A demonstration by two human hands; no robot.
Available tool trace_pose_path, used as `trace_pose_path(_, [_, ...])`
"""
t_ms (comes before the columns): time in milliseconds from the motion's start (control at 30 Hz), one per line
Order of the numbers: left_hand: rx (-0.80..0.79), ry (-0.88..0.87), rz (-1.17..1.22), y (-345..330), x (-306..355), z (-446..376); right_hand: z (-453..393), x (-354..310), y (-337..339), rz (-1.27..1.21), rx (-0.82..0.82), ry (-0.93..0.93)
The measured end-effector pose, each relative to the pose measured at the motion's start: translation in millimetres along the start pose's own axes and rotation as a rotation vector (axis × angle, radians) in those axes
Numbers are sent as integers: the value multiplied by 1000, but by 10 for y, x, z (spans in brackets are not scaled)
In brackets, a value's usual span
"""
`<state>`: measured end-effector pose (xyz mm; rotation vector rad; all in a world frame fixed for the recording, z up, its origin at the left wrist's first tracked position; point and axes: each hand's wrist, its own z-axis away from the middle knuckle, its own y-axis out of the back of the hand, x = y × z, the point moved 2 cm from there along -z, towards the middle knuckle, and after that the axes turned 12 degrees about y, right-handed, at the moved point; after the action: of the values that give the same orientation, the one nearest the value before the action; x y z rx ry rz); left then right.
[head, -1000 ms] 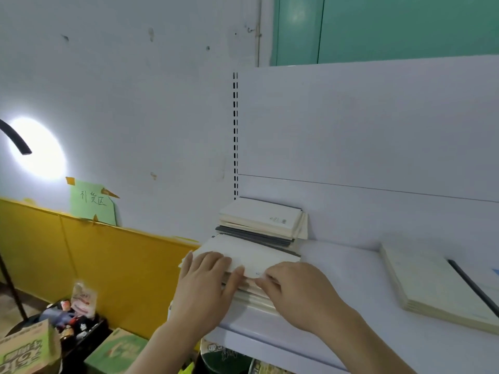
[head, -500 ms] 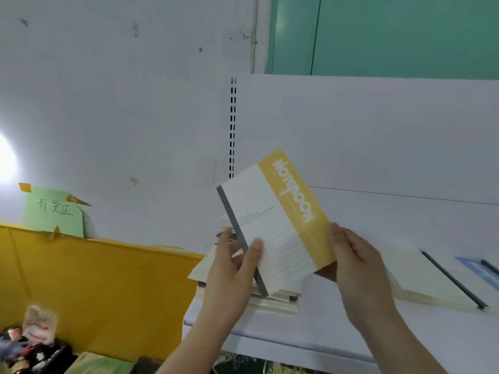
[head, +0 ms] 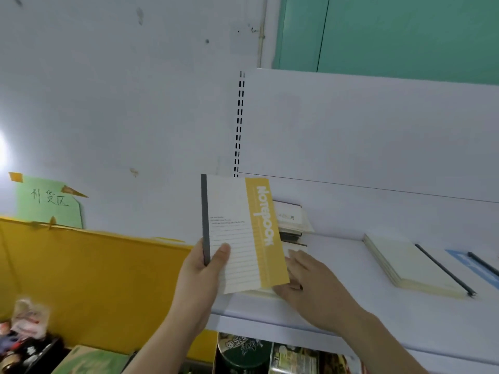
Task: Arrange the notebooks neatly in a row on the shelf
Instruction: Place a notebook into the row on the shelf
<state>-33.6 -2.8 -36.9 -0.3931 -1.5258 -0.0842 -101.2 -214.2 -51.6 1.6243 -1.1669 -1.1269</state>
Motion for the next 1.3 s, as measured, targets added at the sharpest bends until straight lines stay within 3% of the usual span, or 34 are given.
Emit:
trace_pose_path(100, [-21,19,3,28,9,27,-30,-54,103,106,42,110])
trace_pose_path(233, [-2,18,0,66,17,16,-2,-7,320,88,84,41])
trace_pose_path(400, [36,3,22,96,18,14,106,110,730,104,442,-55])
trace_pose_path(500, [70,-2,25,93,15,-13,265,81,961,-101,768,-167])
trace_pose_path(600, [79,7,10,21,12,-19,327,76,966,-631,995,-312])
trace_pose_path(667, [47,15,4,-83,18,10,313,7,817,-890,1005,-403])
trace_pose_path(1000, [-121,-20,1,-657,-68,121,429,-218,329,-607,777,-411])
trace_pose_path(1133, [-282,78,36,-947,-202,129,644,-77,375,-597,817,-471])
trace_pose_path(1300, [-275,76,25,-1502,-386,185,1073,160,472,-627,790,-519])
